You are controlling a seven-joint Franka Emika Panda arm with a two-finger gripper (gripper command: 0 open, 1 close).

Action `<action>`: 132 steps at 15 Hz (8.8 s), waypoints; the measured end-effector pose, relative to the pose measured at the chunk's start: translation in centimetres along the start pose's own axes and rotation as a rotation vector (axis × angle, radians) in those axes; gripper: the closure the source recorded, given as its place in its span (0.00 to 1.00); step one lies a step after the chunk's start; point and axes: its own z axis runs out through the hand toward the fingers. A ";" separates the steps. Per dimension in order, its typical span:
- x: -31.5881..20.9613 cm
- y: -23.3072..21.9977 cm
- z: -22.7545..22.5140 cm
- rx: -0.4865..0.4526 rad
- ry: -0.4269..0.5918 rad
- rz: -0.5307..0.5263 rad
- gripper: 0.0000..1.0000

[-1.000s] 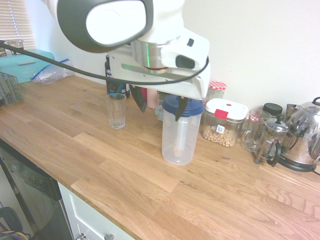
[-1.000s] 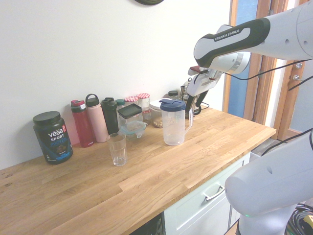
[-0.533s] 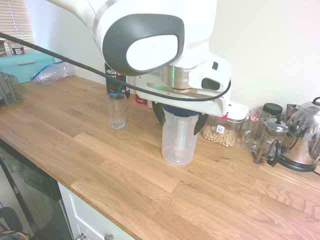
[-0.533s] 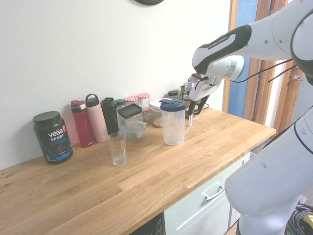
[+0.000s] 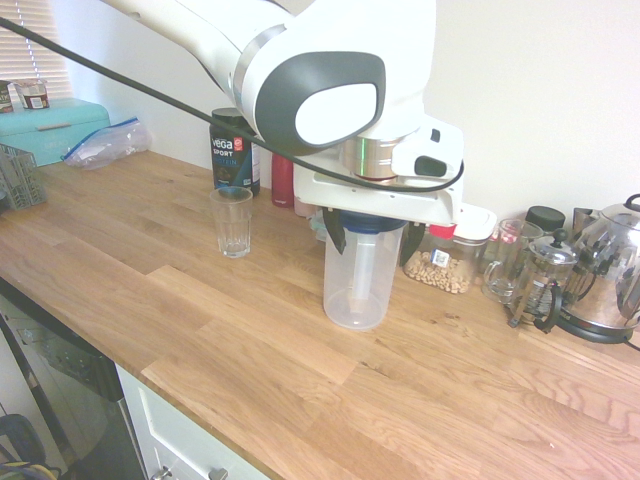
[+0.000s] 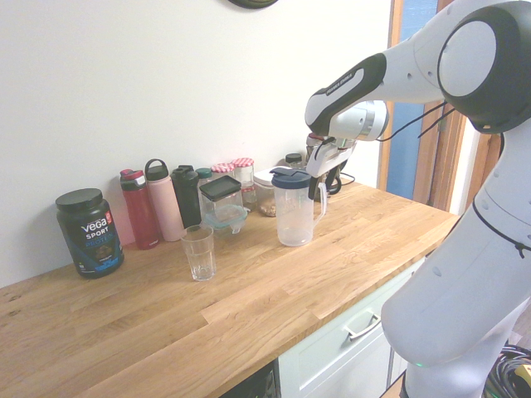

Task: Pour me some water

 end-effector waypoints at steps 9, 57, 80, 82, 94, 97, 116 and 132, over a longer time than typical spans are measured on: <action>-0.3 -1.1 1.4 -0.016 -0.020 -0.026 1.00; -8.4 -26.4 -4.9 -0.487 -0.162 -0.778 1.00; -11.1 -29.9 0.2 -0.711 -0.113 -0.907 1.00; -10.3 -29.6 -1.5 -0.631 -0.089 -0.858 1.00; -1.9 -7.8 -7.1 -0.197 -0.018 -0.225 1.00; -1.7 -3.3 -4.5 -0.135 -0.022 -0.044 1.00; -5.6 -0.6 1.9 -0.023 0.151 0.451 0.00; -9.6 -0.2 -4.7 -0.062 0.005 0.427 0.00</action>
